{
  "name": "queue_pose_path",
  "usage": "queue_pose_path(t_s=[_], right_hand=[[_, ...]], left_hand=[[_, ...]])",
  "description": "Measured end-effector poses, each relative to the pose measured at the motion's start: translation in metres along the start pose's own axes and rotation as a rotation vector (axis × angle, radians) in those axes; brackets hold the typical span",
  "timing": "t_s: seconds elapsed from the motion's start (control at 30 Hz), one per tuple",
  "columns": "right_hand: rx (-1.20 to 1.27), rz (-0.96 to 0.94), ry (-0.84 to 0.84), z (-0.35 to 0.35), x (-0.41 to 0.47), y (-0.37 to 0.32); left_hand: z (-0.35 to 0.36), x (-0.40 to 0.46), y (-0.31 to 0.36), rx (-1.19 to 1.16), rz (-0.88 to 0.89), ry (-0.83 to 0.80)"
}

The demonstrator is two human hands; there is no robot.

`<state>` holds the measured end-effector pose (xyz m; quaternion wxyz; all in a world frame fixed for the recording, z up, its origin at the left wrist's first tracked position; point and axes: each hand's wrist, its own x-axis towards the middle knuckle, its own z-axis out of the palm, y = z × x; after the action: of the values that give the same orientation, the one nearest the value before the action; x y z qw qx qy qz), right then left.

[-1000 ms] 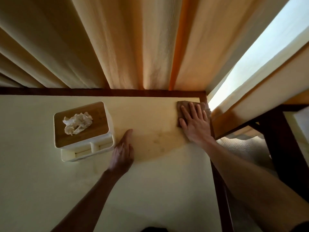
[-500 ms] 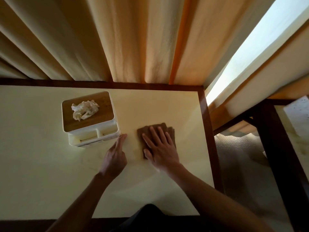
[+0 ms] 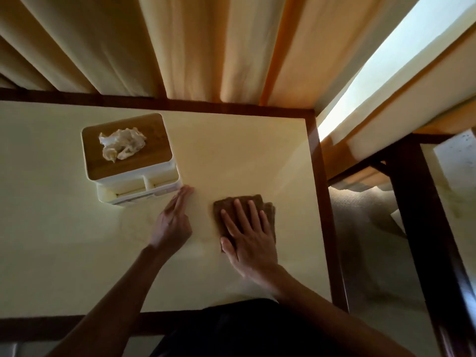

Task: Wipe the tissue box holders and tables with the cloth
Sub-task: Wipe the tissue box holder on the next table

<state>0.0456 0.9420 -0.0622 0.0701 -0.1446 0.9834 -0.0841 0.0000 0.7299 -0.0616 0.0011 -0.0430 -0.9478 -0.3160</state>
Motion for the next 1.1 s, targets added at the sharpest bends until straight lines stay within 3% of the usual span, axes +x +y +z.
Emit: queue_pose_path(t_s=[0.13,0.37,0.57,0.67,0.93,1.0,1.1], right_hand=[[-0.047,-0.154,-0.093,-0.006,0.068,-0.008],[-0.064,-0.127,-0.129,-0.035,0.216,-0.007],[-0.091,-0.148,-0.147,-0.045,0.289,0.002],[-0.052,-0.096,-0.160,-0.045,0.272,-0.008],[-0.115,-0.297,-0.145,-0.025,0.086,0.039],[-0.141,-0.243,-0.130,-0.028,0.055,0.077],[-0.132,0.026,-0.062,-0.036,0.017,0.130]], left_hand=[[0.002,0.000,-0.007,0.000,0.025,-0.028],[-0.005,-0.001,-0.002,-0.068,-0.027,-0.018],[-0.003,-0.001,-0.007,-0.060,-0.064,-0.069],[-0.008,-0.001,-0.004,-0.056,-0.064,-0.058],[-0.009,0.000,-0.001,-0.007,-0.061,-0.019],[-0.007,0.000,-0.002,0.003,-0.053,-0.019],[-0.005,0.000,0.001,0.019,-0.051,-0.021]])
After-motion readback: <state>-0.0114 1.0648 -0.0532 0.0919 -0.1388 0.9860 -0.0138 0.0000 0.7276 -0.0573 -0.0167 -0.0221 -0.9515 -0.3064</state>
